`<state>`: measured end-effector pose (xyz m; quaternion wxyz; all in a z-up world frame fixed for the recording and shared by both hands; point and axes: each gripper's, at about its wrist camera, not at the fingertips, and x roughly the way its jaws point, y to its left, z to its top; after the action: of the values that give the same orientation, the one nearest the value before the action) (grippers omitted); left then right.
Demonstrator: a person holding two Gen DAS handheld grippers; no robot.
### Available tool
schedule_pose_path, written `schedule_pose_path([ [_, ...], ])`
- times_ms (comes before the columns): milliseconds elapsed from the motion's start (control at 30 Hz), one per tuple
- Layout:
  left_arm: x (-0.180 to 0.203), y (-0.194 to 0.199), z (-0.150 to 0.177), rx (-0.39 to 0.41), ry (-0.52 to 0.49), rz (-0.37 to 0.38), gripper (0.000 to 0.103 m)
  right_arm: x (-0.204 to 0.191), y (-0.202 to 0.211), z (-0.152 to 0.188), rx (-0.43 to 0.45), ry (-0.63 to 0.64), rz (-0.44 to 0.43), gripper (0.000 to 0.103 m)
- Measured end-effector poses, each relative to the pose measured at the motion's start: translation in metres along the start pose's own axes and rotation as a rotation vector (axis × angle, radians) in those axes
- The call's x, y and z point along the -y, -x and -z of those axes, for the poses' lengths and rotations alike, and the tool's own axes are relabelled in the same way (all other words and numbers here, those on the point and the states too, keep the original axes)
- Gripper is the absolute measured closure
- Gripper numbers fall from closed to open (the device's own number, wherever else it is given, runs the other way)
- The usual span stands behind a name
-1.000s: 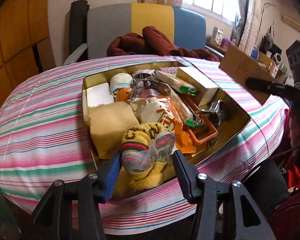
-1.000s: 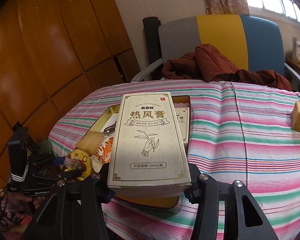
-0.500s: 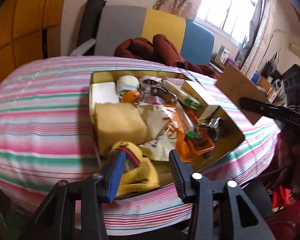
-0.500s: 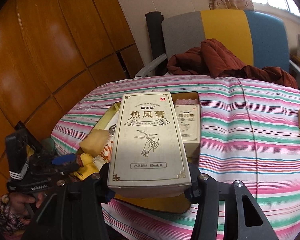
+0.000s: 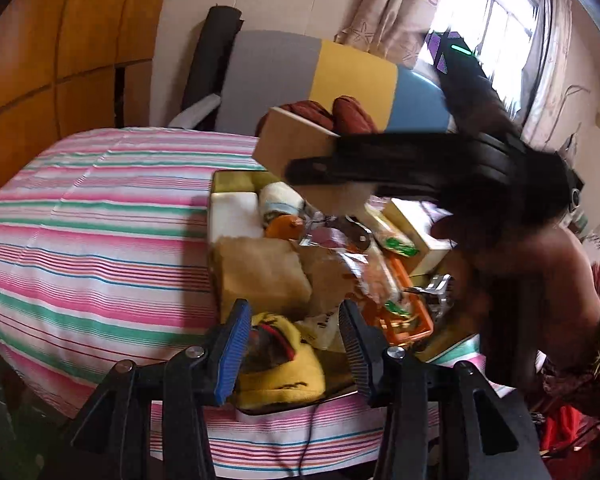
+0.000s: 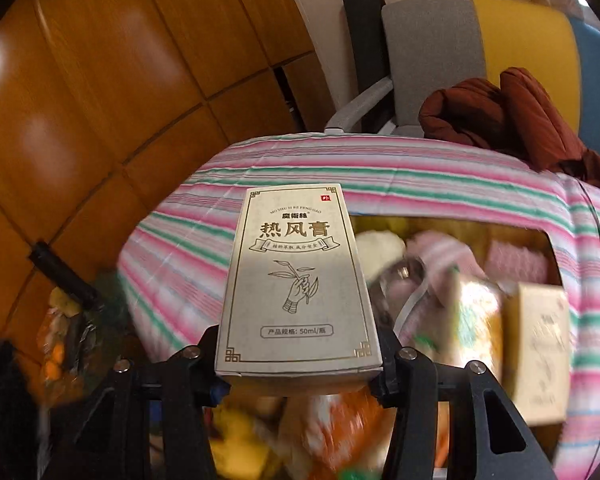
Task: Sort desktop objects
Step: 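Carry the white box and yellow glove into the gold tray and release both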
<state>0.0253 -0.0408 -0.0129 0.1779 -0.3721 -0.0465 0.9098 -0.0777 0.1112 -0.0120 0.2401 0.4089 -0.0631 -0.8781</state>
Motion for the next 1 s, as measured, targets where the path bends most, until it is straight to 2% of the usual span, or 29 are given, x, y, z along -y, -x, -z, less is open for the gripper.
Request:
schedule_pose_path([
  [100,-0.004,0.002,-0.001,0.013,0.008,-0.023,0.057,-0.007,-0.028,-0.015,-0.017,-0.018,0.063,0.048],
  [133,-0.007,0.002,-0.002,0.014,0.02,-0.022,0.057,-0.005,-0.037,-0.018,-0.028,-0.036,0.071,0.043],
  [167,-0.01,0.003,-0.002,0.017,0.034,-0.02,0.057,-0.004,-0.042,-0.021,-0.046,-0.055,0.061,0.04],
  [233,-0.016,0.004,-0.003,0.025,0.057,-0.019,0.057,0.001,-0.044,-0.02,-0.072,-0.102,-0.019,0.035],
  [267,-0.018,0.004,-0.004,0.027,0.064,-0.021,0.057,0.004,-0.04,-0.018,-0.068,-0.114,-0.055,0.034],
  [333,-0.019,0.005,-0.004,0.035,0.069,-0.016,0.057,0.009,-0.027,-0.013,-0.04,-0.118,-0.072,0.034],
  [367,-0.018,0.004,-0.004,0.036,0.065,-0.013,0.057,0.011,-0.022,-0.011,-0.027,-0.113,-0.067,0.036],
  [400,-0.017,0.004,-0.004,0.035,0.059,-0.014,0.057,0.013,-0.017,-0.009,-0.017,-0.107,-0.067,0.046],
  [433,-0.016,0.004,-0.004,0.035,0.051,-0.014,0.057,0.013,-0.015,-0.008,-0.015,-0.097,-0.065,0.063],
  [500,-0.015,0.004,-0.004,0.037,0.042,-0.01,0.057,0.015,-0.014,-0.006,-0.03,-0.07,-0.031,0.075],
  [633,-0.017,0.007,-0.004,0.04,0.053,-0.016,0.057,0.017,-0.028,-0.007,-0.067,-0.074,-0.02,0.075],
  [767,-0.021,0.008,-0.004,0.039,0.069,-0.026,0.057,0.008,-0.056,-0.004,-0.146,-0.099,-0.145,0.075],
  [833,-0.022,0.01,-0.005,0.045,0.071,-0.036,0.057,0.004,-0.062,-0.003,-0.171,-0.084,-0.132,0.074],
  [933,-0.022,0.008,-0.006,0.039,0.068,-0.044,0.057,0.01,-0.05,0.0,-0.148,-0.102,-0.165,0.074],
  [1000,-0.022,0.005,-0.005,0.03,0.073,-0.037,0.057,0.015,-0.037,0.002,-0.117,-0.093,-0.13,0.073],
])
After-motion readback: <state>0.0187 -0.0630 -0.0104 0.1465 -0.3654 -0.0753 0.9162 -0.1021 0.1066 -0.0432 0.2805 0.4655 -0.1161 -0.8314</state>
